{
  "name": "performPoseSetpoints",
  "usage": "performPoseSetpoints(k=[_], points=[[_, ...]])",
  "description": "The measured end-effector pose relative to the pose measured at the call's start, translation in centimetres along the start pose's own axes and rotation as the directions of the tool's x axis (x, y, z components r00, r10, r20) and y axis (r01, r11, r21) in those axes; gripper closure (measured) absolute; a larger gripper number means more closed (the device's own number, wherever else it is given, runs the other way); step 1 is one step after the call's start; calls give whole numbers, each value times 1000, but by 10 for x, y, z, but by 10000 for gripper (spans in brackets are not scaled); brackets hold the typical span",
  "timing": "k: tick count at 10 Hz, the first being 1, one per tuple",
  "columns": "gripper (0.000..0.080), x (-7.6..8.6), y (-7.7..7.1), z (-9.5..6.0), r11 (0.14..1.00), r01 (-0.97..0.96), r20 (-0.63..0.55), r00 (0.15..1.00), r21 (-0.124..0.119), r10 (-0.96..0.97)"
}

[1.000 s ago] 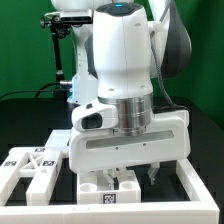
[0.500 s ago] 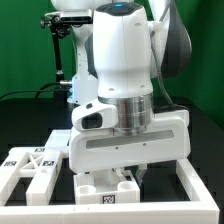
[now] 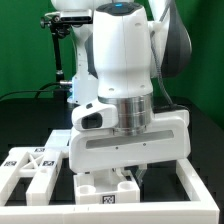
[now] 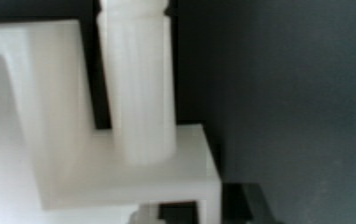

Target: Assemble chair

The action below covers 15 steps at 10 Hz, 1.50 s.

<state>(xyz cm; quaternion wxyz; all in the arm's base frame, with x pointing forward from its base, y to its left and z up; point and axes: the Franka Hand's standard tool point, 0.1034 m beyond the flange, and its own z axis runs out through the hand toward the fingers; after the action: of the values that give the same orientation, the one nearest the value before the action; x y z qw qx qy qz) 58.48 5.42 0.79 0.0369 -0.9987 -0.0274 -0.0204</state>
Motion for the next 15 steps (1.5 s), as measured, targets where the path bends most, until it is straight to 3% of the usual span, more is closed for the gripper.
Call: performPoseSetpoints(k=[6, 11, 14, 15], points=[[768, 36, -48, 4, 991, -131, -19, 991, 23, 131], [768, 37, -62, 4, 994, -110, -18, 994, 25, 111], [768, 37, -62, 3, 996, -89, -19, 996, 23, 90], [663, 37, -57, 3, 995, -93, -19, 995, 17, 94]])
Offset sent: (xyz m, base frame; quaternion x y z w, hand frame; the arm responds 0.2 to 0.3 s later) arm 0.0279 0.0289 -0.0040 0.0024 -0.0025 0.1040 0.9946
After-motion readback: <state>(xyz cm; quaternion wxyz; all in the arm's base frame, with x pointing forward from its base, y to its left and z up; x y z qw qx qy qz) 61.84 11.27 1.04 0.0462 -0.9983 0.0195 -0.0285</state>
